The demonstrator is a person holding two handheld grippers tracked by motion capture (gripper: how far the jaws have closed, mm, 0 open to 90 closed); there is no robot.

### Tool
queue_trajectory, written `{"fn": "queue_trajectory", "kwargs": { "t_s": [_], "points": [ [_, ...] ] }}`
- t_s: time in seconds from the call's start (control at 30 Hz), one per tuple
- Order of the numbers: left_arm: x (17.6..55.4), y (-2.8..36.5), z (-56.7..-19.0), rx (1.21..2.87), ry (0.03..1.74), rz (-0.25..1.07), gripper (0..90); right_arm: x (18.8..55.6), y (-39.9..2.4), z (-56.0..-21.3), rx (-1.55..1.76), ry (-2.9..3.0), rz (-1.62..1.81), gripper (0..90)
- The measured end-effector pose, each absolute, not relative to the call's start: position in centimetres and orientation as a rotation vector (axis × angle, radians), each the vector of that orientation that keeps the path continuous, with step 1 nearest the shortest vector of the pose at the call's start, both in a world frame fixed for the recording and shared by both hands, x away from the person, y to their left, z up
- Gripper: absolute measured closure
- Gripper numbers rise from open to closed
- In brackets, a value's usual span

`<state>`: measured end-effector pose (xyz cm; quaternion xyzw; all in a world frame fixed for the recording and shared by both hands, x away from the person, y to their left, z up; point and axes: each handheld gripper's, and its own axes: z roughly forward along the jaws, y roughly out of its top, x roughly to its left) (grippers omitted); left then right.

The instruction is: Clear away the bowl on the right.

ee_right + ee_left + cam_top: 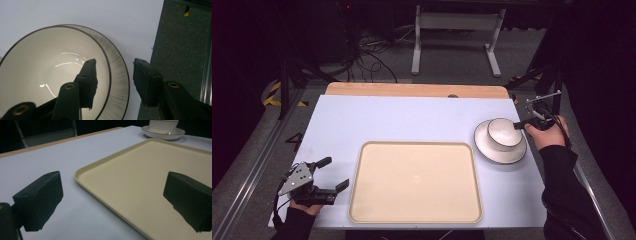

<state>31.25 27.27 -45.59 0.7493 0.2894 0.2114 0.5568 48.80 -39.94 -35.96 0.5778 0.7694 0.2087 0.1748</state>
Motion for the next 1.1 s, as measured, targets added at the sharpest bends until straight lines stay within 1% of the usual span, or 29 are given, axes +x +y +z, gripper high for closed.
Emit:
{"fn": "queue_trajectory", "kwargs": {
  "t_s": [0.4,0.67,0.8,1.03,1.1],
  "points": [
    [31.2,27.2,-45.6,1.765,0.685,0.499,3.4,50.0,-39.9,-36.7,1.754,2.206,0.465,59.3],
    [31.2,27.2,-45.6,1.764,0.685,0.499,3.4,50.6,-39.6,-37.8,1.807,2.220,0.432,59.8],
    [31.2,27.3,-45.6,1.768,0.685,0.498,3.4,50.8,-39.7,-38.2,1.857,2.230,0.438,65.6],
    [31.2,27.2,-45.6,1.765,0.686,0.499,3.4,51.0,-39.4,-38.5,1.928,2.261,0.433,82.0],
    [31.2,27.2,-45.6,1.764,0.685,0.498,3.4,51.0,-39.3,-38.4,1.939,2.259,0.423,82.3]
  ]
}}
